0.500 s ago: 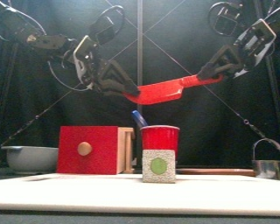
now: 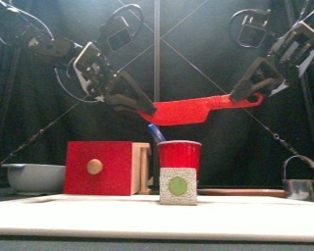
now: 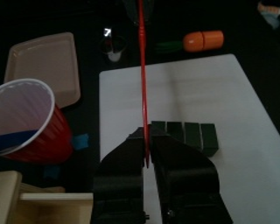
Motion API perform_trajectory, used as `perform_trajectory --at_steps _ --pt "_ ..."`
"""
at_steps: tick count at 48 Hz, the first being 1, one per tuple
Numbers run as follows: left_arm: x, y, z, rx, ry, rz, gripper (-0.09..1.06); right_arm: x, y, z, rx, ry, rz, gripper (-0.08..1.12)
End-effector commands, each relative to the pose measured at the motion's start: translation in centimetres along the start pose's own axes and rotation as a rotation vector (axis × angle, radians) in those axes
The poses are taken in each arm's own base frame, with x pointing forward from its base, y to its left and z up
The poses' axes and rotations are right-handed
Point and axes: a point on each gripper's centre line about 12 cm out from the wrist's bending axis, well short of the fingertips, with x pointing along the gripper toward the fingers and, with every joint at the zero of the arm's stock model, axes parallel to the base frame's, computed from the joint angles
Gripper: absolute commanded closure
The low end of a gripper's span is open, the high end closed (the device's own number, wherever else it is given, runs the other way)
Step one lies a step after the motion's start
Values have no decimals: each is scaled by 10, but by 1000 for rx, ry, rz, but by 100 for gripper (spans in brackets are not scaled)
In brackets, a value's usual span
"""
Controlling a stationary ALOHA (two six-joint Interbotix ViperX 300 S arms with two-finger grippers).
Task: Place sushi on board then cut the sushi with the knife then place the pieces on the plate
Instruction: Cut the sushi into 4 pieces
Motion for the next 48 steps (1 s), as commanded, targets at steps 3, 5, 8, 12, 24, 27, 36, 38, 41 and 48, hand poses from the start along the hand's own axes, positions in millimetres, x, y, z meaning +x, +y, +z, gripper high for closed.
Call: perform_trajectory --at_steps 3,5,8,12,24,27,36,38,41,48 --pt "4 4 5 6 18 9 58 13 12 1 7 43 26 56" --pt "3 5 7 7 20 10 58 17 12 1 8 58 25 56" --pt "1 5 10 12 11 11 58 21 13 2 9 93 25 56" --pt "0 5 7 20 17 8 58 25 13 2 2 138 25 56" --pt "2 -4 -1 29 40 -11 58 27 18 5 13 169 38 56" --pt "3 -7 -4 32 48 -20 58 28 18 2 19 186 38 56" --pt "13 -10 -10 35 75 -29 58 32 18 -6 27 244 37 56" --pt "17 -10 -11 35 82 -29 58 32 18 -8 27 253 37 56" --pt "21 -10 -10 35 81 -29 58 31 18 -9 27 262 37 56" --pt "24 -8 -7 43 100 -26 58 31 17 -13 23 275 35 56"
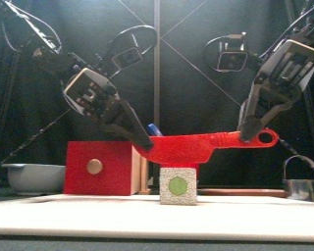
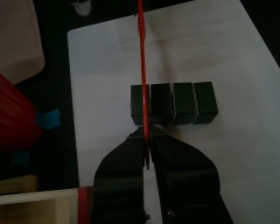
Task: Place sushi on board then cut the sushi with the knife then place the pieces on the plate
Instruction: Cut the sushi into 4 pieces
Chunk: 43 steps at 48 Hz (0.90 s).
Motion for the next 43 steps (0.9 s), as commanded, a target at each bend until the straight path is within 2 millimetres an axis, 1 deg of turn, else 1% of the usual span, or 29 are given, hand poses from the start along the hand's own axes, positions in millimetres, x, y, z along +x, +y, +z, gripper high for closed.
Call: perform_trajectory --at_steps 1,5,13,21,28,43 --pt "1 7 7 2 4 14 58 -3 6 1 -19 -3 15 56" --pt "6 7 2 10 65 12 58 -3 6 0 -25 0 14 56" --pt "12 7 6 27 114 11 58 -2 5 -3 -25 7 12 56" --pt "2 3 17 47 79 8 58 -7 11 2 -7 -14 32 56" --pt "-1 -9 16 59 80 -16 58 -7 14 2 -13 -13 40 56" --pt "1 -6 17 58 78 -10 59 -4 9 1 -33 -9 22 56"
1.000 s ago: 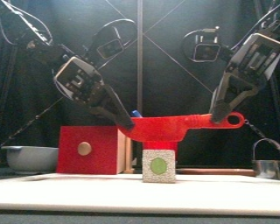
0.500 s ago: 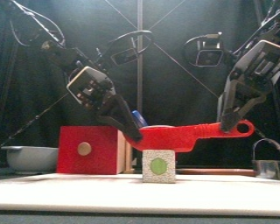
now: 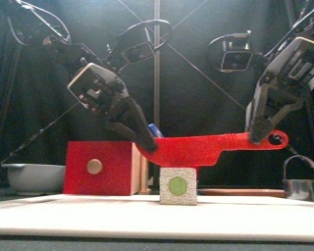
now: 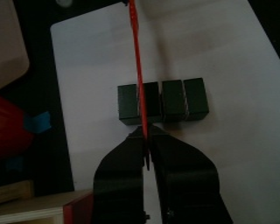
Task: Place sushi on board then cut the sushi with the knife then place the pieces on the plate
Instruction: Cut the sushi into 4 pieces
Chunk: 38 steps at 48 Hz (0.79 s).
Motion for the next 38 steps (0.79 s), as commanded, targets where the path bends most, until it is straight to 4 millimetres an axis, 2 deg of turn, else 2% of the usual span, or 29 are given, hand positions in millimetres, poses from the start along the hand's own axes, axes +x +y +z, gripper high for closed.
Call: perform_trajectory --at_steps 1,19,38 --pt "-3 7 6 1 -14 15 59 -4 3 6 -11 -23 8 56" --pt "1 10 1 5 1 20 59 -1 -2 6 -26 -15 -10 56" --pt "0 9 -1 1 8 16 59 1 0 10 -20 -17 -4 56"
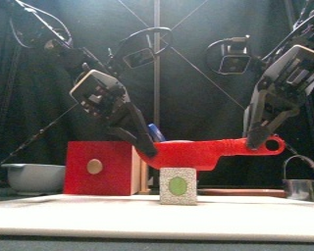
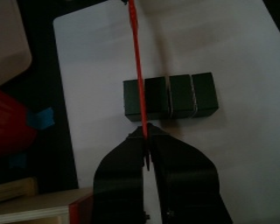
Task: Place sushi on board then cut the sushi with the knife then place the pieces on the plate
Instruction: Cut the sushi into 4 pieces
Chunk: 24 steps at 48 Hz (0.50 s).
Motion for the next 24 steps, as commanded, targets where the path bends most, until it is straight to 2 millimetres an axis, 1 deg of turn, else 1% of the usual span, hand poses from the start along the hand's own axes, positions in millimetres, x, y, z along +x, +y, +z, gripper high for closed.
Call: perform_trajectory --at_steps 1,9,15,24 --pt "-3 3 5 0 -13 7 58 -4 6 9 -10 -26 15 56" --pt "-4 1 4 -10 -7 3 58 -1 5 4 -9 -7 11 56" --pt "-6 -1 7 -11 -16 1 58 0 5 4 -12 -4 11 57" --pt "-6 -1 5 -13 -10 0 59 0 4 5 -15 -4 9 56"
